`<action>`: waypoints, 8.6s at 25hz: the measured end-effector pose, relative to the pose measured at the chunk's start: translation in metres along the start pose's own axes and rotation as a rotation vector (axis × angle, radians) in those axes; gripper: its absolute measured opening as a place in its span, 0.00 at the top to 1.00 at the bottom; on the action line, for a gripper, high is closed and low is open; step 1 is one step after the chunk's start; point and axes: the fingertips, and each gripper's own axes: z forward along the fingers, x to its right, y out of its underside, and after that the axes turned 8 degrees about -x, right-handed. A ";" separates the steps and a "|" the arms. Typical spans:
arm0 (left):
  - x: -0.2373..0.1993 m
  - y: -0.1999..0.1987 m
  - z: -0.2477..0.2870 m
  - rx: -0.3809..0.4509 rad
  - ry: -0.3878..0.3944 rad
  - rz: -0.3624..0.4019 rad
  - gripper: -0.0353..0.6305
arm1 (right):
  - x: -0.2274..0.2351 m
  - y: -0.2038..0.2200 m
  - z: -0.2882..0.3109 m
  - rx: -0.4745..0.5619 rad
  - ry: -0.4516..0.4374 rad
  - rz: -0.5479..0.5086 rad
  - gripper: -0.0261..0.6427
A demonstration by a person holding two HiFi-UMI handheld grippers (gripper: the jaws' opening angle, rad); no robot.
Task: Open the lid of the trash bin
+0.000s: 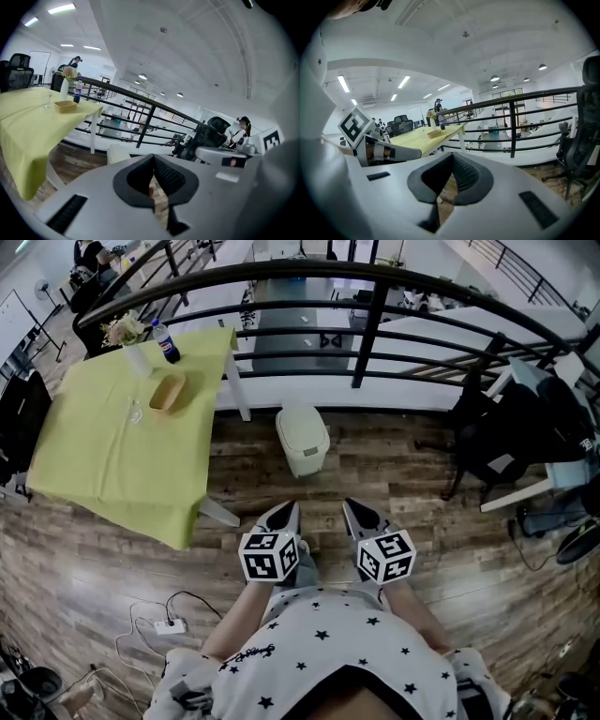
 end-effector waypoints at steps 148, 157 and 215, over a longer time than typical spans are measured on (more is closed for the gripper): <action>-0.250 0.091 0.342 -0.389 -0.153 -0.410 0.93 | 0.254 0.286 0.523 -0.736 0.070 0.059 0.97; -0.248 0.085 0.324 -0.392 -0.145 -0.382 0.93 | 0.245 0.268 0.514 -0.727 0.089 0.048 0.97; -0.115 -0.040 0.116 -0.183 0.008 -0.010 0.93 | 0.052 -0.001 0.192 -0.254 0.083 -0.042 0.97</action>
